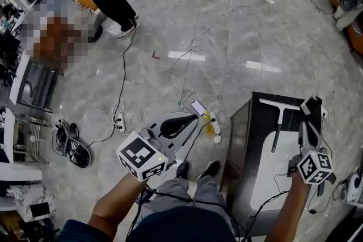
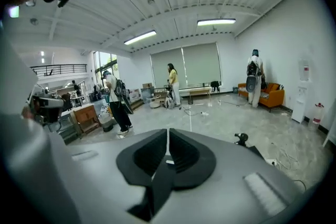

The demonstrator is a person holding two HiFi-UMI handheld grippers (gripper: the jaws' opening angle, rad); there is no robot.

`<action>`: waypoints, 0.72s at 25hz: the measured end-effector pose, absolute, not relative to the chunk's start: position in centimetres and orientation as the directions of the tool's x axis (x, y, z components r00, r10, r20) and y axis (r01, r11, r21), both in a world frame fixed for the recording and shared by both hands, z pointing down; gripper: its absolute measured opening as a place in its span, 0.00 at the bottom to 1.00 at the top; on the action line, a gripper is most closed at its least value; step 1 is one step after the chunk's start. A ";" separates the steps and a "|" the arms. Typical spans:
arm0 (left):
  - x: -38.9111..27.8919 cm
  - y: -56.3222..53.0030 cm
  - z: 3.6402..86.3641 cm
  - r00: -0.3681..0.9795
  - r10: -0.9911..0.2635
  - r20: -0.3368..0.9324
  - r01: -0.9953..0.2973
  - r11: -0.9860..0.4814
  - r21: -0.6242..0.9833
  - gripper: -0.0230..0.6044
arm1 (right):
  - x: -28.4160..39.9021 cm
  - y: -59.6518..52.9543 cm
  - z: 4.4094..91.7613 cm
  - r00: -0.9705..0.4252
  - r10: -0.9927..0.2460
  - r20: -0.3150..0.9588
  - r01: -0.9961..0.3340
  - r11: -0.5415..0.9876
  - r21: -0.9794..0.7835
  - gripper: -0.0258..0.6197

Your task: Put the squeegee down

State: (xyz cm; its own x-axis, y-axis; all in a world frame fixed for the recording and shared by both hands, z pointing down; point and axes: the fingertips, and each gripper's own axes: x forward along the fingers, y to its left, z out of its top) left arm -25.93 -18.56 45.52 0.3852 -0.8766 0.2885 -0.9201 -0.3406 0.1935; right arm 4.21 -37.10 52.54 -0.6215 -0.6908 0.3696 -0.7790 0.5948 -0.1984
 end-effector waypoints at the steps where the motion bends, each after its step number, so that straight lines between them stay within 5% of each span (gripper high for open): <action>1: -26.2 -18.1 44.7 0.386 -0.879 0.280 -0.920 -0.344 0.188 0.05 | 3.8 -36.0 50.6 -0.634 -0.692 0.346 -0.770 0.609 -0.193 0.06; 11: -29.3 -11.9 34.0 0.392 -0.894 0.216 -0.920 -0.374 0.119 0.05 | 0.9 -24.7 31.8 -0.722 -0.660 0.207 -0.687 0.720 -0.102 0.05; 18: -31.2 -7.3 31.7 0.402 -0.903 0.151 -0.916 -0.394 0.084 0.05 | -0.4 -17.9 27.6 -0.727 -0.676 0.123 -0.686 0.723 -0.083 0.05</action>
State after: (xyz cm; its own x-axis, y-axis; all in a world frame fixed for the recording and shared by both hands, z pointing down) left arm -31.23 -7.30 31.65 0.4020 -0.9030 0.1515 -0.9155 -0.3935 0.0836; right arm -0.37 -17.91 27.59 -0.7270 -0.6756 0.1228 -0.6859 0.7230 -0.0830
